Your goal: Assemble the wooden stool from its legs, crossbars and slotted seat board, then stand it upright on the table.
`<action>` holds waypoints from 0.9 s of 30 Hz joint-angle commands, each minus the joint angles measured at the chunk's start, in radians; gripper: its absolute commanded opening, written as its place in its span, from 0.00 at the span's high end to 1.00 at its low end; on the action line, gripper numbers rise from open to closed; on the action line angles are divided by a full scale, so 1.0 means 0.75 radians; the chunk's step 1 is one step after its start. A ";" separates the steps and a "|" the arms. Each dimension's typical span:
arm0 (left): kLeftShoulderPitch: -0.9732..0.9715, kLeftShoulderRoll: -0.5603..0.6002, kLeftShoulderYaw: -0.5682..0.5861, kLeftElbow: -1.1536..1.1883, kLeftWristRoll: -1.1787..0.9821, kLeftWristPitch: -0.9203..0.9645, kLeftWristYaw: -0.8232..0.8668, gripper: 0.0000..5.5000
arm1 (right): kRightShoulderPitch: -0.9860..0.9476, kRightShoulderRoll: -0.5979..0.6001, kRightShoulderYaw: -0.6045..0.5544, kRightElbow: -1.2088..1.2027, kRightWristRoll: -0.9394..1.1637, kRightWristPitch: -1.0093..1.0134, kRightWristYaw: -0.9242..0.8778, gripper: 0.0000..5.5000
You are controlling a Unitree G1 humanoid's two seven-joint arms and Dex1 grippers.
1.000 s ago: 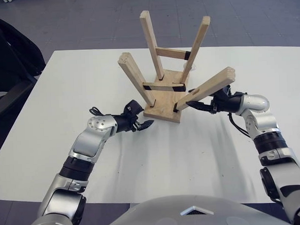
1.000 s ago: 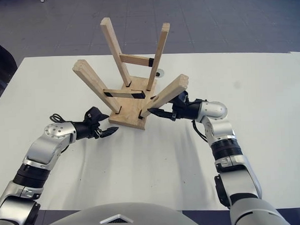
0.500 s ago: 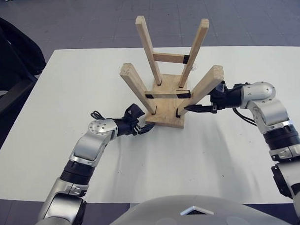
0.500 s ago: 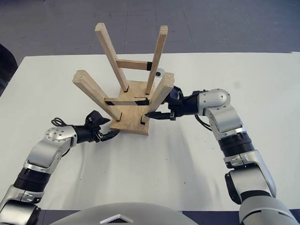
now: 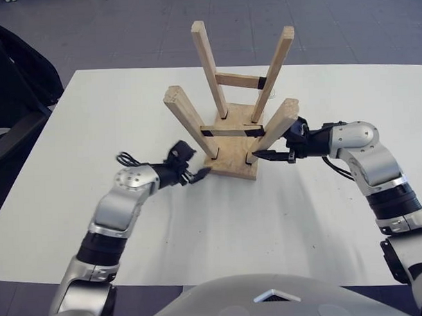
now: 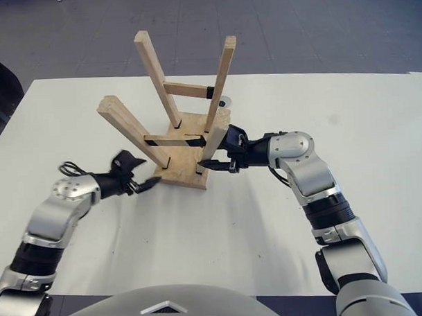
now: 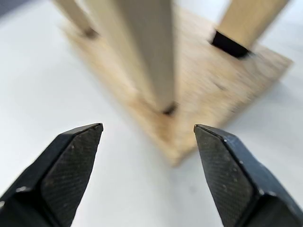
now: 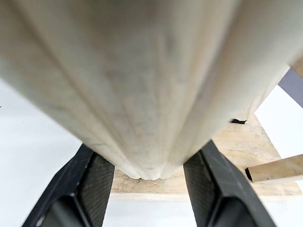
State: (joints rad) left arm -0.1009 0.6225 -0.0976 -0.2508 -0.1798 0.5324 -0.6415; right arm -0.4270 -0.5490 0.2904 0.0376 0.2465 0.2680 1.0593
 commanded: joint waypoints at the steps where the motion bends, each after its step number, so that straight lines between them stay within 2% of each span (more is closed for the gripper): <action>1: 0.099 0.078 0.157 -0.217 -0.129 -0.010 -0.101 0.35 | 0.121 -0.014 -0.005 0.000 -0.010 0.020 -0.006 0.63; 4: 0.046 0.122 0.259 -0.321 -0.277 0.057 -0.172 0.35 | 0.186 -0.009 -0.010 0.042 -0.027 -0.070 -0.005 0.63; 9: -0.393 0.036 0.498 -0.265 -0.509 0.233 0.064 0.35 | 0.190 0.016 -0.016 0.086 -0.031 -0.111 -0.023 0.63; 13: -0.646 -0.007 0.542 -0.220 -0.534 0.249 0.238 0.47 | 0.180 0.040 -0.013 0.080 -0.029 -0.099 -0.038 0.63; 16: -0.800 -0.046 0.424 -0.285 -0.539 0.314 0.320 0.55 | 0.176 0.049 -0.013 0.080 -0.027 -0.089 -0.043 0.63; 19: -0.877 -0.104 0.192 -0.336 -0.471 0.440 0.403 0.55 | 0.171 0.048 -0.013 0.085 -0.030 -0.086 -0.042 0.63; 22: -0.897 -0.085 -0.069 -0.348 -0.331 0.521 0.428 0.55 | 0.161 0.054 -0.007 0.090 -0.031 -0.078 -0.042 0.63; 27: -0.816 -0.041 -0.405 -0.281 -0.137 0.495 0.337 0.55 | 0.174 0.058 -0.009 0.076 -0.024 -0.069 -0.047 0.63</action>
State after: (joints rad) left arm -0.7473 0.5771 -0.3337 -0.4841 -0.3309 0.9158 -0.3708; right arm -0.3366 -0.5086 0.2545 0.0577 0.2608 0.1566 1.0338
